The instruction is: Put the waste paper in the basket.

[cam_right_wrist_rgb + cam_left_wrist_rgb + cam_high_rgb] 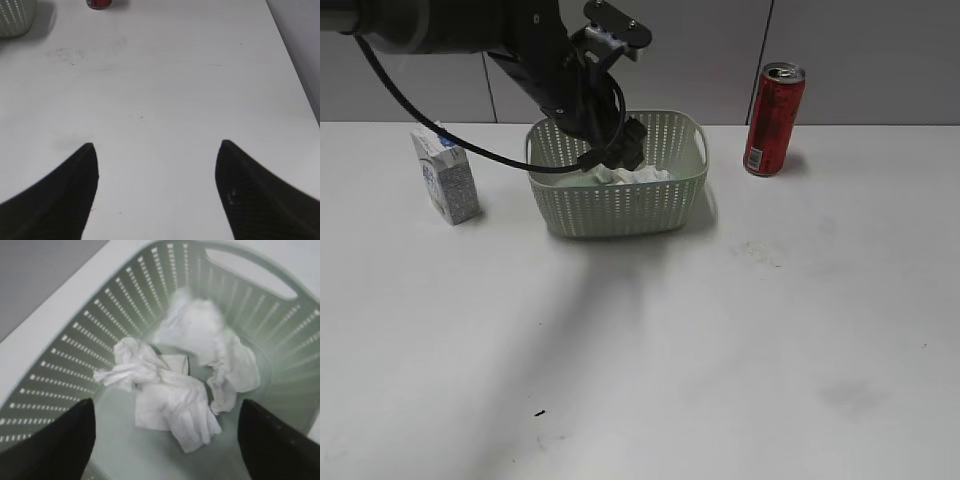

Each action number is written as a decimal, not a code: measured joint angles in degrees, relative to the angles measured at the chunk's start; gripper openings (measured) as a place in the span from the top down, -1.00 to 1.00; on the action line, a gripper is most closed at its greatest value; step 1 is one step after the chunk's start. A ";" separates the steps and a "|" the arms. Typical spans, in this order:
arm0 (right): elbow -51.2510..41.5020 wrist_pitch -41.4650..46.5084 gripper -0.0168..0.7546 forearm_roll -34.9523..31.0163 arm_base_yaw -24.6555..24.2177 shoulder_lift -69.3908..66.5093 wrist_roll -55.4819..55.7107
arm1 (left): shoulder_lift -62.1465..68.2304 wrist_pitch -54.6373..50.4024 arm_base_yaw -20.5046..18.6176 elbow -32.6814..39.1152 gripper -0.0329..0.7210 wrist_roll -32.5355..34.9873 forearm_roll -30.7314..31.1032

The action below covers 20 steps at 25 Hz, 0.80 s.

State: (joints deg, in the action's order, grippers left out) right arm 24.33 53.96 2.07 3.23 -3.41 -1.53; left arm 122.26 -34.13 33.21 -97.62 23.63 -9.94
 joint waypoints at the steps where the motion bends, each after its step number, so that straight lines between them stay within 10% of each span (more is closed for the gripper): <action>1: 0.00 0.00 -0.48 0.00 0.00 0.00 0.00 | -0.50 -1.32 -0.06 0.00 -0.86 -0.29 0.00; 9: 0.00 0.00 -0.48 -1.48 0.00 0.00 -0.73 | -8.53 -10.61 -6.73 0.00 -0.82 -5.43 -0.41; 20: 0.00 0.00 -0.48 -2.07 0.00 0.00 -0.91 | -16.00 -33.44 -26.87 0.51 -0.72 -8.31 2.47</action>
State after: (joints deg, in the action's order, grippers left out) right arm 24.33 53.96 0.00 3.23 -3.41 -2.44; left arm 106.25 -67.58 6.34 -97.11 15.32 -7.47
